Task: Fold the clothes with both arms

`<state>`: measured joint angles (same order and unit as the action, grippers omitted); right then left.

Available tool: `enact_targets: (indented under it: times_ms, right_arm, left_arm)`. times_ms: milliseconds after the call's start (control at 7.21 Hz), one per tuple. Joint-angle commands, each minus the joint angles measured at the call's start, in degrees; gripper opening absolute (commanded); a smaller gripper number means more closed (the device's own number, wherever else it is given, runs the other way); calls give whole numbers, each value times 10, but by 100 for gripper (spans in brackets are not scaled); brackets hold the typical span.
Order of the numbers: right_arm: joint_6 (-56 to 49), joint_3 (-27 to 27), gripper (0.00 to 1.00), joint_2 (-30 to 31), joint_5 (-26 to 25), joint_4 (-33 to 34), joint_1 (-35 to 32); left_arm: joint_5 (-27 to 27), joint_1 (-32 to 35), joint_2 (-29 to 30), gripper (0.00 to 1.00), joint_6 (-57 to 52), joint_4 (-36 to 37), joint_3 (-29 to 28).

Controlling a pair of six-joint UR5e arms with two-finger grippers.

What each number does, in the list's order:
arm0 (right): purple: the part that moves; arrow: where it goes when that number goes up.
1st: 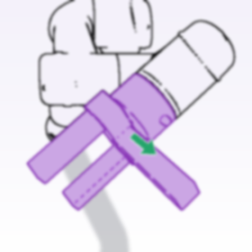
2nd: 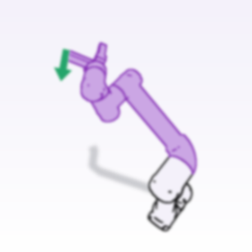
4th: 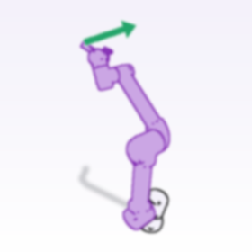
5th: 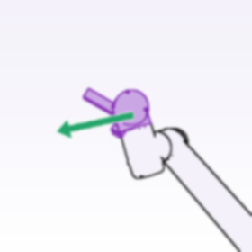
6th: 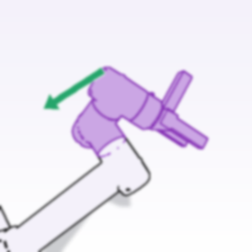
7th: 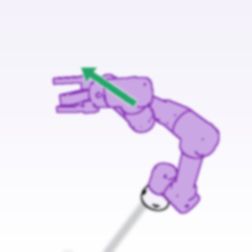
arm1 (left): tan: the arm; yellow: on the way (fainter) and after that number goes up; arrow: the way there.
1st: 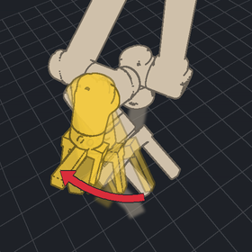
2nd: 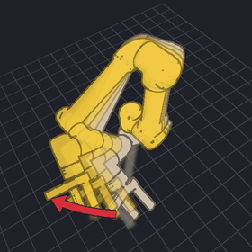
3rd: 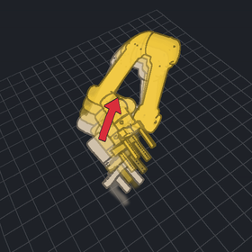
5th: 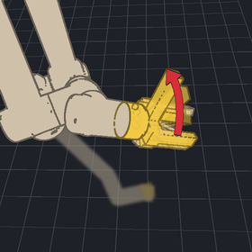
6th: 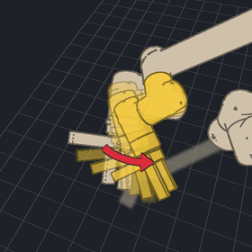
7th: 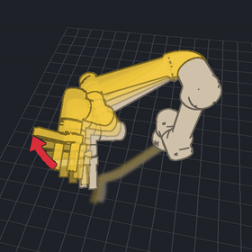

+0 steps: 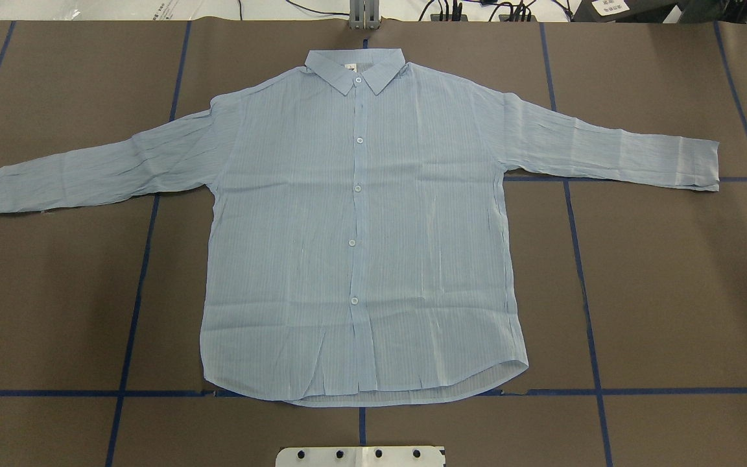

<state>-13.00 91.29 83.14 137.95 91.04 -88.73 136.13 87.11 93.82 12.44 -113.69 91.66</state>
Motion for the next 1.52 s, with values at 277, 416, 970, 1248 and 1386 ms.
enact_targets:
  times_ms: [277,416,970,1248,1386]
  right_arm:
    - [0,62,100,30,-7,6,14]
    - [4,71,100,32,-9,0,28]
    - [11,-53,100,59,-7,-235,50]
    - [148,-140,100,-3,-14,-262,93]
    - [191,-166,100,-31,-23,-277,119]
  left_arm:
    - [-6,20,-13,100,-2,-7,6]
    - [-6,19,-33,100,-5,-27,8]
    - [-1,18,-51,100,-1,-56,26]
    - [18,18,-65,100,0,-60,39]
    - [20,18,-65,100,0,-63,41]
